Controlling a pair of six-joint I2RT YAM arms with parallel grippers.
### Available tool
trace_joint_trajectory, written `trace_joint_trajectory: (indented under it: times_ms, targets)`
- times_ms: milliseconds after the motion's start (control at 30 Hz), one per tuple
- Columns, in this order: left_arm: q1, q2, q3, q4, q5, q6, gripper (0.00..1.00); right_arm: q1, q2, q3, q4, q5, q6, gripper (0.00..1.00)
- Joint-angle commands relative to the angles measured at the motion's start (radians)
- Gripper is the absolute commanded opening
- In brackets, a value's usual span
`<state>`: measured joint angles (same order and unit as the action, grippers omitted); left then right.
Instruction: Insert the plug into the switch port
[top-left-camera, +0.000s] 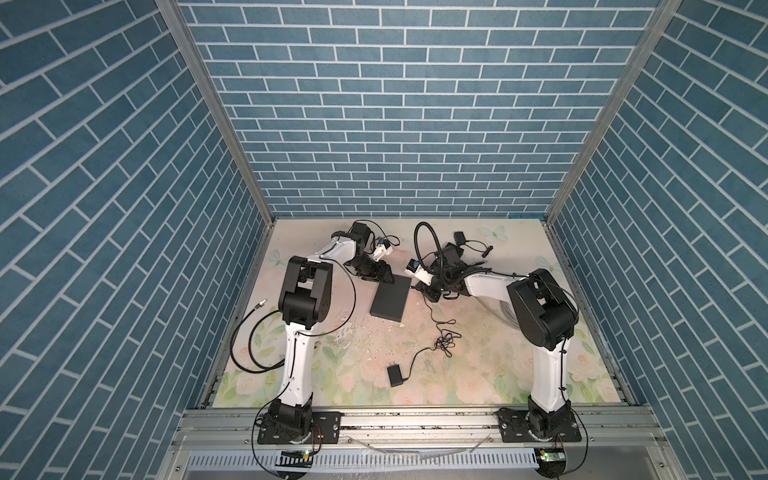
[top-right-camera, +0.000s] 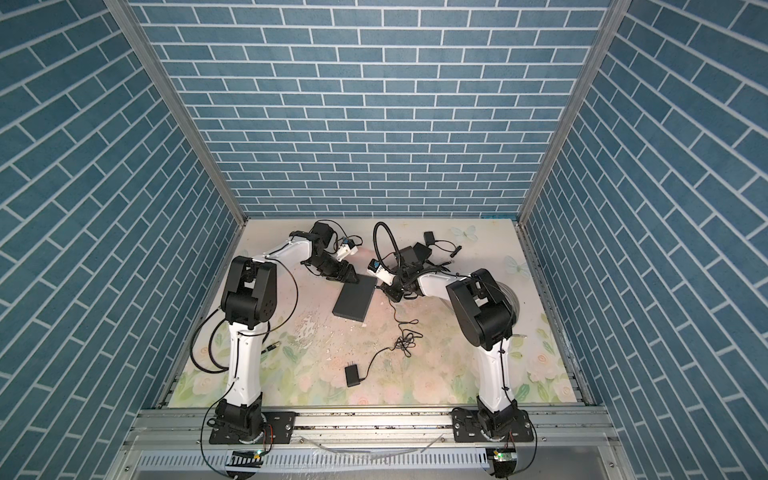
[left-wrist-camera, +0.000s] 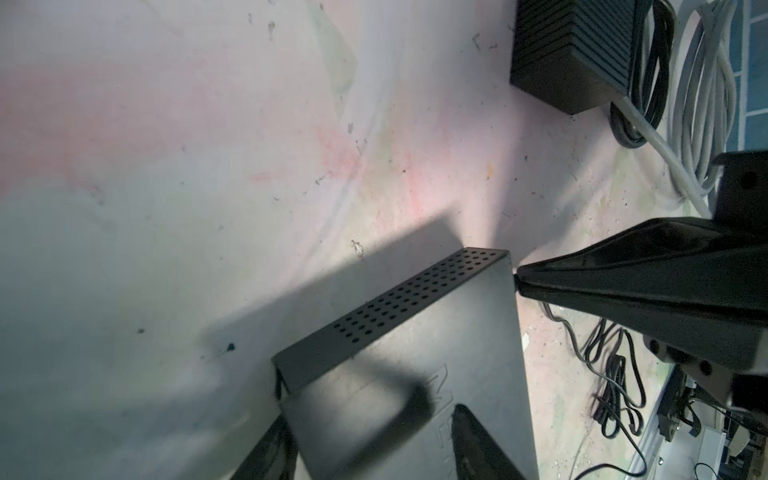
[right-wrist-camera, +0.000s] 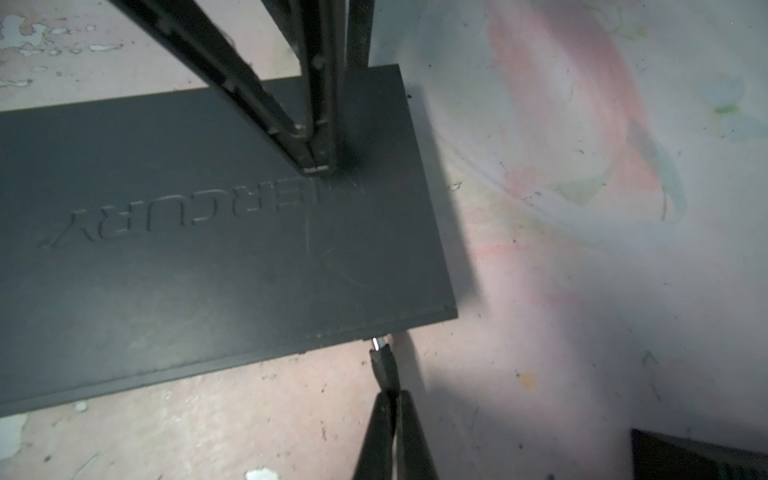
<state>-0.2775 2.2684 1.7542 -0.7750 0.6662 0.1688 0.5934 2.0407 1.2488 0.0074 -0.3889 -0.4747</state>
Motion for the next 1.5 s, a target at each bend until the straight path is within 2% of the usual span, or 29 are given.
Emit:
trace_joint_trajectory:
  times_ms: [0, 267, 433, 767, 1000, 1100, 1233, 1467]
  targets:
    - [-0.078, 0.029, 0.02, -0.049, 0.2, 0.026, 0.59, 0.078, 0.015, 0.025, 0.217, -0.125, 0.022, 0.0]
    - [-0.106, 0.058, 0.075, -0.095, 0.201, 0.059, 0.58, 0.103, 0.018, 0.032, 0.224, -0.12, 0.02, 0.0]
    - [-0.12, 0.06, 0.083, -0.103, 0.207, 0.058, 0.58, 0.105, -0.003, 0.034, 0.227, -0.077, 0.051, 0.0]
    - [-0.127, -0.027, -0.123, 0.116, 0.25, -0.153, 0.58, 0.128, -0.002, 0.012, 0.345, 0.004, 0.269, 0.0]
    - [-0.127, -0.069, -0.215, 0.14, 0.137, -0.276, 0.58, 0.135, -0.02, 0.001, 0.346, 0.137, 0.388, 0.0]
    - [-0.132, -0.093, -0.247, 0.167, 0.176, -0.264, 0.58, 0.135, -0.014, -0.03, 0.399, 0.143, 0.4, 0.0]
    - [-0.163, -0.073, -0.218, 0.118, 0.186, -0.218, 0.57, 0.135, 0.009, -0.028, 0.455, 0.114, 0.398, 0.0]
    - [-0.183, -0.075, -0.283, 0.169, 0.199, -0.274, 0.56, 0.135, 0.025, -0.004, 0.513, 0.107, 0.424, 0.0]
